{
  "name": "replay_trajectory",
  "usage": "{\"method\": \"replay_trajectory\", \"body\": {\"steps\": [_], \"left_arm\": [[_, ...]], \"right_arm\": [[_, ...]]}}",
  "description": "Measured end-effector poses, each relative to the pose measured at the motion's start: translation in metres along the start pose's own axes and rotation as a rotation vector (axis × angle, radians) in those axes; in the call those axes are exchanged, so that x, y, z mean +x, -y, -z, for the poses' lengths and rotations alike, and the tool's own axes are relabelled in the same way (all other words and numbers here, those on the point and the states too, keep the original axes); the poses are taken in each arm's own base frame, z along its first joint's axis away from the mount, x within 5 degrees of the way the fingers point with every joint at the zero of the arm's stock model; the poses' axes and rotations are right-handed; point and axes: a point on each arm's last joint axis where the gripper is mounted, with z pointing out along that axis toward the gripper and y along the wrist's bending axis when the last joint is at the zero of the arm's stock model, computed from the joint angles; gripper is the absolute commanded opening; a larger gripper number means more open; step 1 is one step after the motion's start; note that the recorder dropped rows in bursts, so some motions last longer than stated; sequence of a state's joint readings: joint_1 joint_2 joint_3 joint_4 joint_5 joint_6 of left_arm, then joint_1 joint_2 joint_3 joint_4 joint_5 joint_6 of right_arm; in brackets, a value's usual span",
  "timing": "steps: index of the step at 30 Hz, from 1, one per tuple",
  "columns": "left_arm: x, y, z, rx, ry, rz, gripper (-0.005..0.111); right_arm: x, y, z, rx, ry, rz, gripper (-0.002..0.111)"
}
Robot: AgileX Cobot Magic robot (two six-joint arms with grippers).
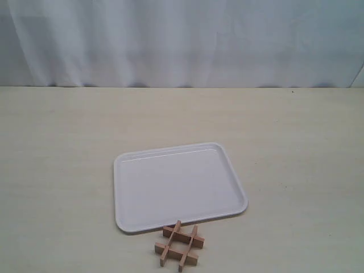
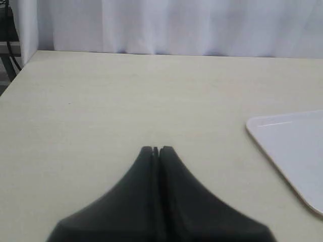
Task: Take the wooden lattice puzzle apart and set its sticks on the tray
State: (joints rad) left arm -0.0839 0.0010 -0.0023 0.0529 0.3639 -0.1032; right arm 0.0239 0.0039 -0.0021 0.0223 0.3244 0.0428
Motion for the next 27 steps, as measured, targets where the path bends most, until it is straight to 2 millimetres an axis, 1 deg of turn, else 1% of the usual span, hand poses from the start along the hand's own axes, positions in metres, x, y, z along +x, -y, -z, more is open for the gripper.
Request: {"method": "replay_trajectory", "body": {"steps": [10,13,17,22,27], "left_arm": [[0.000,0.000,0.000,0.000,0.000,0.000,0.000],[0.000,0.000,0.000,0.000,0.000,0.000,0.000],[0.000,0.000,0.000,0.000,0.000,0.000,0.000],[0.000,0.000,0.000,0.000,0.000,0.000,0.000],[0.000,0.000,0.000,0.000,0.000,0.000,0.000]], "right_arm": [[0.000,0.000,0.000,0.000,0.002,0.000,0.005],[-0.004,0.000,0.000,-0.002,0.042,0.000,0.005],[-0.017,-0.001,0.002,-0.008,0.187,0.000,0.005],[-0.041,-0.002,0.010,-0.020,0.467,0.000,0.005],[-0.054,-0.002,0.018,-0.029,0.637,-0.004,0.005]]}}
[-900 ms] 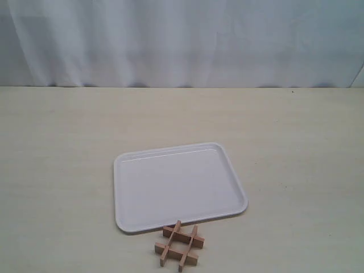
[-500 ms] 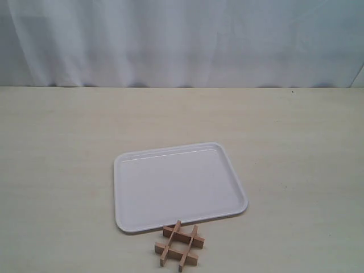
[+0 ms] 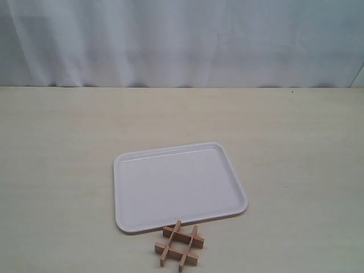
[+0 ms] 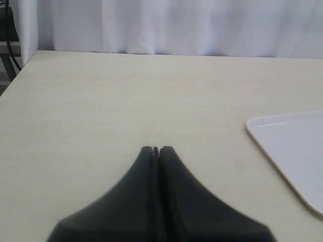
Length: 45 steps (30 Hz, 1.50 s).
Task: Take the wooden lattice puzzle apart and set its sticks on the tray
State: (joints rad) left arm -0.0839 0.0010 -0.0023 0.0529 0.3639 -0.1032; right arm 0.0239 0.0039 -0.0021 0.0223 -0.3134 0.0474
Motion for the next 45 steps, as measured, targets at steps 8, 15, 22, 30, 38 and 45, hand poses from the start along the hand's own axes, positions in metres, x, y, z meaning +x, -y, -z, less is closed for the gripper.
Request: {"method": "replay_trajectory", "body": {"steps": [8,15,22,30,38,45], "left_arm": [[0.000,0.000,0.000,0.000,0.000,0.000,0.000],[0.000,0.000,0.000,0.000,0.000,0.000,0.000],[0.000,0.000,0.000,0.000,0.000,0.000,0.000],[0.000,0.000,0.000,0.000,0.000,0.000,0.000],[0.000,0.000,0.000,0.000,0.000,0.000,0.000],[0.000,0.000,0.000,0.000,0.000,0.000,0.000]], "right_arm": [[-0.005,0.000,0.000,-0.011,0.053,-0.495,0.005],[-0.020,0.000,-0.004,-0.023,0.104,-0.644,0.005],[-0.066,-0.008,-0.040,-0.044,0.028,-0.484,0.005],[-0.068,-0.011,-0.106,-0.024,-0.246,-0.199,0.005],[0.005,-0.009,-0.158,0.017,-0.675,-0.052,0.005],[0.036,-0.066,-0.176,-0.208,-1.132,0.350,0.005]]}}
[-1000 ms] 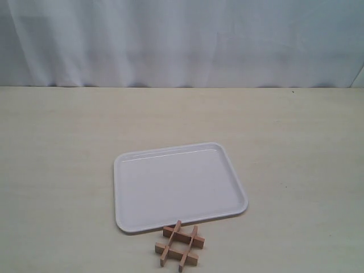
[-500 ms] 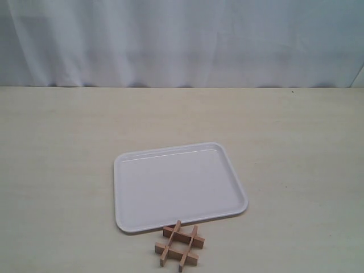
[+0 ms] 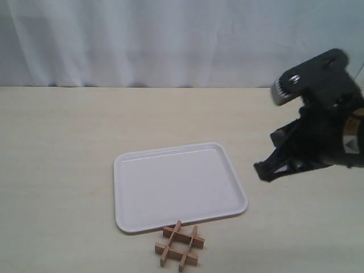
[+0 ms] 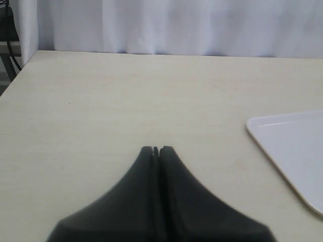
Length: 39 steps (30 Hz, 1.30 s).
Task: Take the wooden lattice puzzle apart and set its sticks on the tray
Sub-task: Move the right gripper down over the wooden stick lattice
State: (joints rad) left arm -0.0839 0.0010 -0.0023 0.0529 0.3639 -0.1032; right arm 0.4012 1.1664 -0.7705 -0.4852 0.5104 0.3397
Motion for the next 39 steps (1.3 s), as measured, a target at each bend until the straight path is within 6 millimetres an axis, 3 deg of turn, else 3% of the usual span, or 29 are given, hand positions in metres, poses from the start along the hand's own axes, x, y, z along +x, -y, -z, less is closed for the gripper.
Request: {"method": "replay_trajectory", "body": {"steps": [4,8,10,16,23,26,30,39], "left_arm": [[0.000,0.000,0.000,0.000,0.000,0.000,0.000],[0.000,0.000,0.000,0.000,0.000,0.000,0.000],[0.000,0.000,0.000,0.000,0.000,0.000,0.000],[0.000,0.000,0.000,0.000,0.000,0.000,0.000],[0.000,0.000,0.000,0.000,0.000,0.000,0.000],[0.000,0.000,0.000,0.000,0.000,0.000,0.000],[0.000,0.000,0.000,0.000,0.000,0.000,0.000],[0.000,0.000,0.000,0.000,0.000,0.000,0.000]], "right_arm": [[0.017,-0.042,-0.021,-0.093,-0.243,0.387,0.005],[0.035,-0.059,-0.055,-0.237,-0.393,0.957,0.005],[0.034,-0.063,-0.071,-0.295,-0.419,1.153,0.005],[0.013,-0.068,-0.106,-0.359,-0.455,1.320,0.005],[-0.013,-0.085,-0.122,-0.529,-0.384,1.453,0.005],[-0.011,-0.089,-0.128,-0.617,-0.382,1.589,0.005],[-0.004,-0.092,-0.136,-0.672,-0.399,1.648,0.005],[-0.003,-0.097,-0.141,-0.679,-0.362,1.634,0.028]]}}
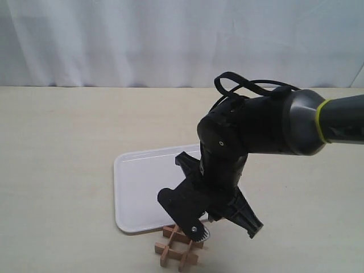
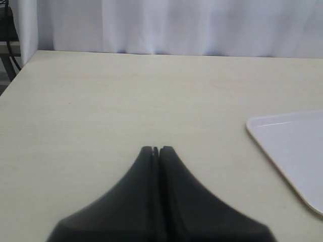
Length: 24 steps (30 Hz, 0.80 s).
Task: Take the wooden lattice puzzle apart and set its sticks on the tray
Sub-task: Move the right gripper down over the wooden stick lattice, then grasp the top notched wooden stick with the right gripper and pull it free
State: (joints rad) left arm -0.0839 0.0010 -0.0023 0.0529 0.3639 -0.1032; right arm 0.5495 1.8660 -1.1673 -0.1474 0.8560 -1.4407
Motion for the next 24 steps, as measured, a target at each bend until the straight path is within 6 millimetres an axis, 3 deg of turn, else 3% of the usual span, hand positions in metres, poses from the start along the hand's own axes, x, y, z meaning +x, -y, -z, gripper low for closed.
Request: {"method": "replay_trajectory", "body": {"steps": [6,24], "left_arm": [[0.000,0.000,0.000,0.000,0.000,0.000,0.000],[0.000,0.000,0.000,0.000,0.000,0.000,0.000]], "right_arm": [[-0.004,0.006,-0.002,0.056,0.044,-0.028,0.029],[-0.007,0.006,-0.026,0.002,0.043,0.015,0.029]]}}
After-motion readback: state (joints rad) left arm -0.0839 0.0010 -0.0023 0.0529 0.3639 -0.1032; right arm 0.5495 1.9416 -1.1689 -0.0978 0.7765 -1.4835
